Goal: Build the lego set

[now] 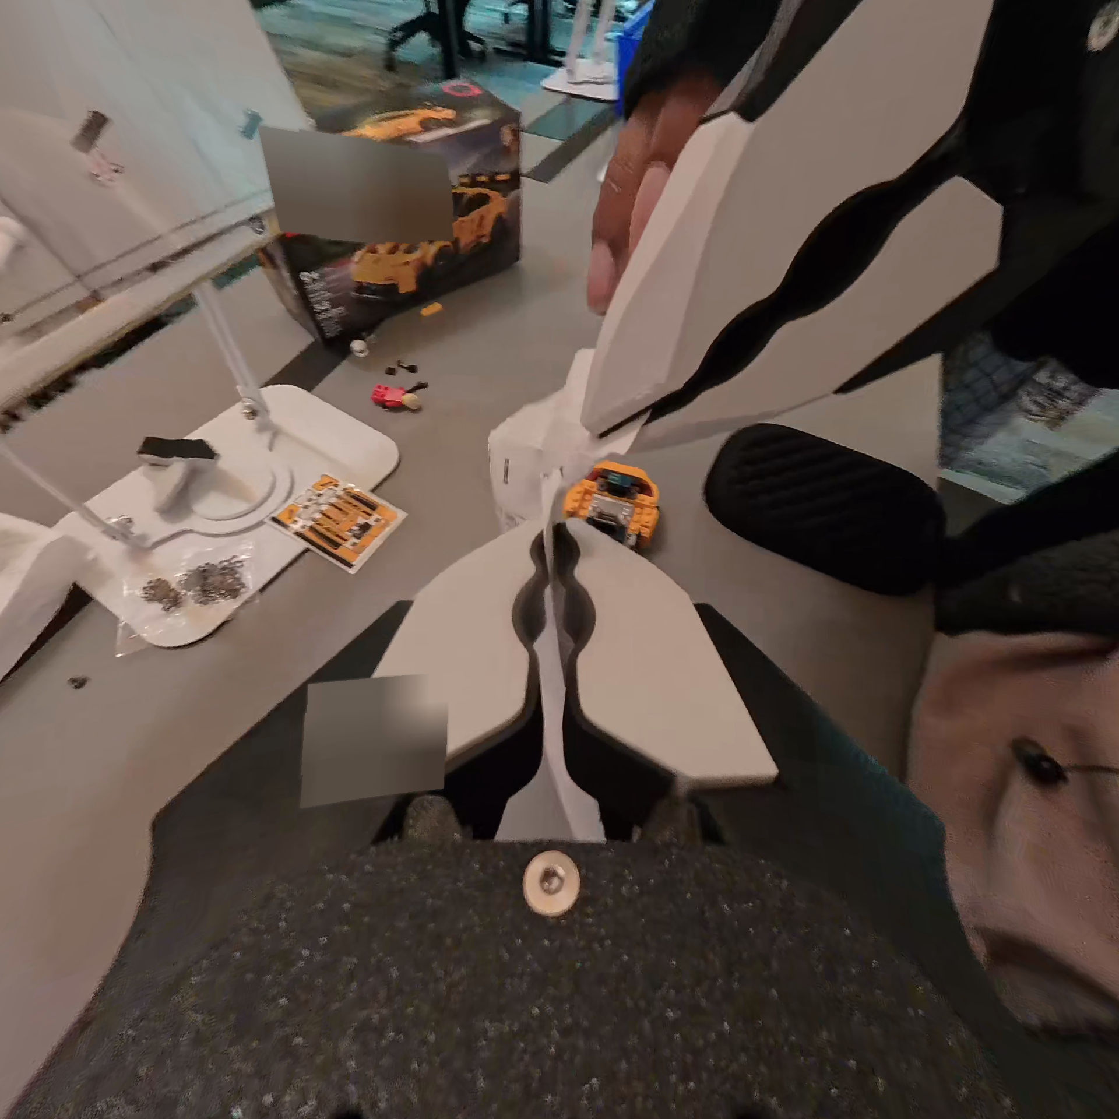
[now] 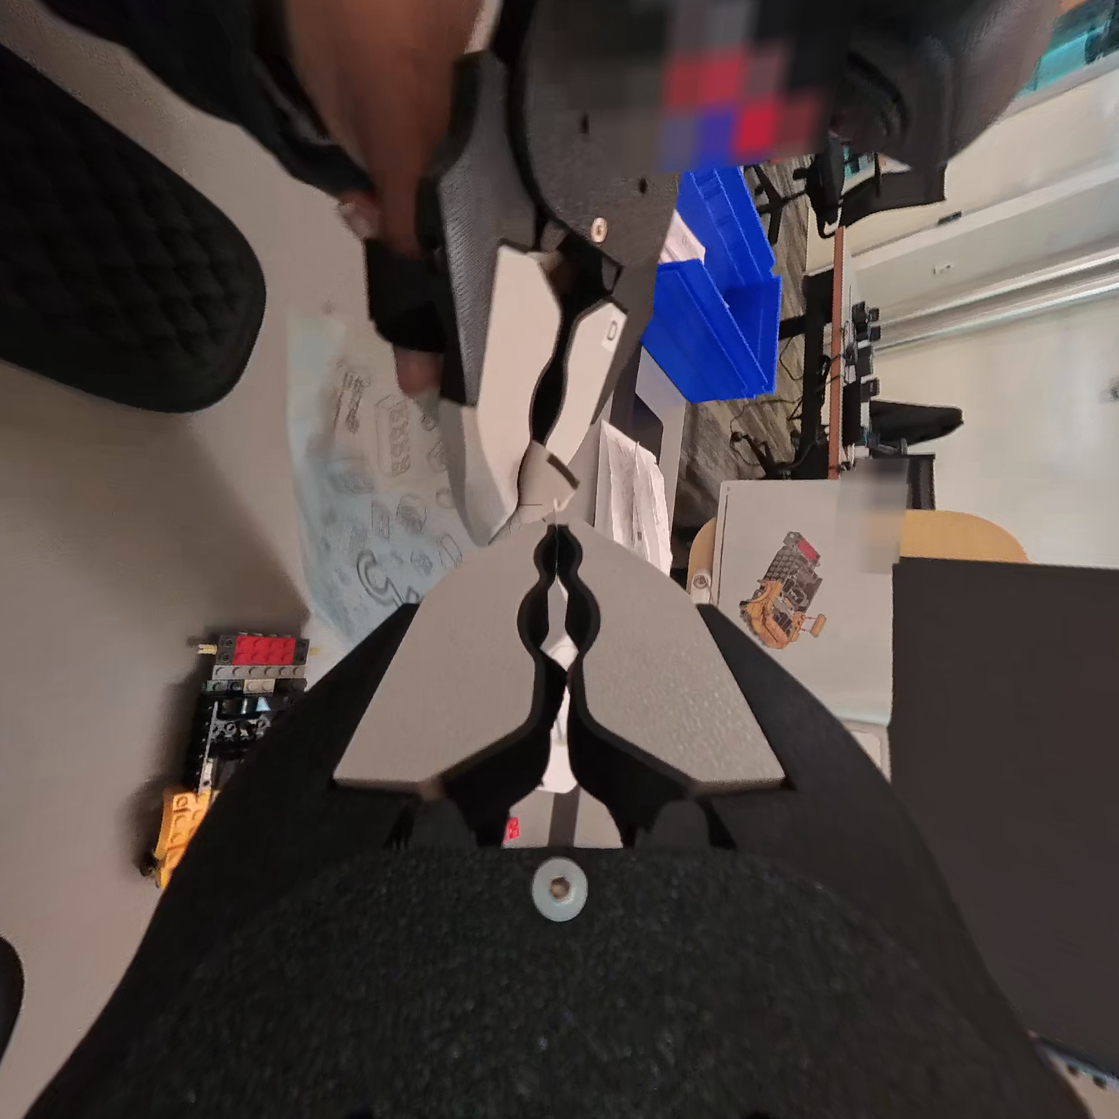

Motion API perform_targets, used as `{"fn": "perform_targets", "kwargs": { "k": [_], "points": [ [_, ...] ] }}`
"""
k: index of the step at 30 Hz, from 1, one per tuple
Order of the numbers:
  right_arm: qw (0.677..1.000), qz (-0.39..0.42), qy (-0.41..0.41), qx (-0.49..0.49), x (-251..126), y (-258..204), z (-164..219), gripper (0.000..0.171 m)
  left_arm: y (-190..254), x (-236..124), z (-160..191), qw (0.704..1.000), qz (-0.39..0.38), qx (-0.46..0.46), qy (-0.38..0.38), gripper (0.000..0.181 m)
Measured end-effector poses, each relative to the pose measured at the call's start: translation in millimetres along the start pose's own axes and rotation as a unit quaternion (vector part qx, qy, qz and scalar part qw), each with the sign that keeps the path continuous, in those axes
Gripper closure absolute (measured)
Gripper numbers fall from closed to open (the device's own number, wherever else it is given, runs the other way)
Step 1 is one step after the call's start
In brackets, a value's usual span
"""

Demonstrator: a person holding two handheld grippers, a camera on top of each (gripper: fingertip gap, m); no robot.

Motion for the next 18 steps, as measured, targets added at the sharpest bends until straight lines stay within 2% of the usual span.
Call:
{"fn": "perform_targets", "kwargs": {
  "k": [4, 9, 18],
  "points": [
    [0.999, -0.014, 0.012, -0.039, -7, -4, 3, 0.171, -4, -18, -4, 0.997, 0.068, -0.016, -0.02, 0.181],
    [0.996, -0.018, 0.038, -0.077, -9, -14, -2, 0.171, -4, -28, -9, 0.992, 0.113, -0.022, -0.056, 0.181],
    [0.992, -0.014, 0.034, -0.117, -8, -35, -2, 0.171, -14, -34, -9, 0.986, 0.144, -0.06, -0.061, 0.18]
  ]
}}
Point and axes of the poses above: each gripper's, where its closed fingertips meet, x out along the fingers, z out of its underside, y = z × x across the jaws, the point moved 7 cm from there along -x, back along the fingers, and after that the axes turned 10 degrees about y, right-handed, at the moved point
